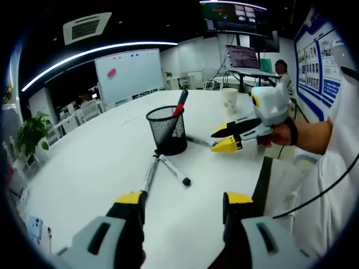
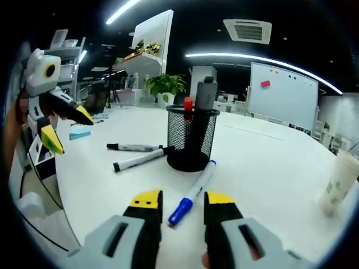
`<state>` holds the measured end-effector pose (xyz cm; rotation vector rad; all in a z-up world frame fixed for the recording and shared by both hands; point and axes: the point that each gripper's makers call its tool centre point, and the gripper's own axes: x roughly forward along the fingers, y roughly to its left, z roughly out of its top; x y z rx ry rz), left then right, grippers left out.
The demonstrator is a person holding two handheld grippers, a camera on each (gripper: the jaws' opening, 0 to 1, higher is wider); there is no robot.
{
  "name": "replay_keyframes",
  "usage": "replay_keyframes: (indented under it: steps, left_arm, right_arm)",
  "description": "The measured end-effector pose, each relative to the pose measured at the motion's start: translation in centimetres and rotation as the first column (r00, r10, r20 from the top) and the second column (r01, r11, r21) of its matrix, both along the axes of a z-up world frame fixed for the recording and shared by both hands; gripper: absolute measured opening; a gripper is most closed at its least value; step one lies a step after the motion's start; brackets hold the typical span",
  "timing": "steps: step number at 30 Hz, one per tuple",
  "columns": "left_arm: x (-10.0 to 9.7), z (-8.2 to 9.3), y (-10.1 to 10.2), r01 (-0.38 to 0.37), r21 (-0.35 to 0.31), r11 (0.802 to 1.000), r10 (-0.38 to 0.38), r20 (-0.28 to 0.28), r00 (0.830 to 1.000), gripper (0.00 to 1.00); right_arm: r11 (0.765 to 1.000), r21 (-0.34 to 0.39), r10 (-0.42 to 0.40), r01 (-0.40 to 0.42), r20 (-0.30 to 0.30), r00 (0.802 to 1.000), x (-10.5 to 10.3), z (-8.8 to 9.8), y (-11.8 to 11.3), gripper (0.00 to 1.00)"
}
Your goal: Place the scattered laser pointers and whiteboard markers into the pen holder and stack the scattered paper cups together
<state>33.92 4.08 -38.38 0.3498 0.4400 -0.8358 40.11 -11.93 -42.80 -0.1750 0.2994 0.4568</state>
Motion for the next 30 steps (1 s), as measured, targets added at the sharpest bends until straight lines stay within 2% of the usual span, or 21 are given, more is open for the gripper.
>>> replay_keyframes:
  steps: [30]
  left_arm:
    - [-0.06,-0.04,0.08,0.000,-0.002,1.000,0.000,0.000,1.000,0.57]
  right_arm:
    - [1.000,-0.005,-0.019,0.019,-0.014,1.000,-0.38,-1.05,-0.19,0.27]
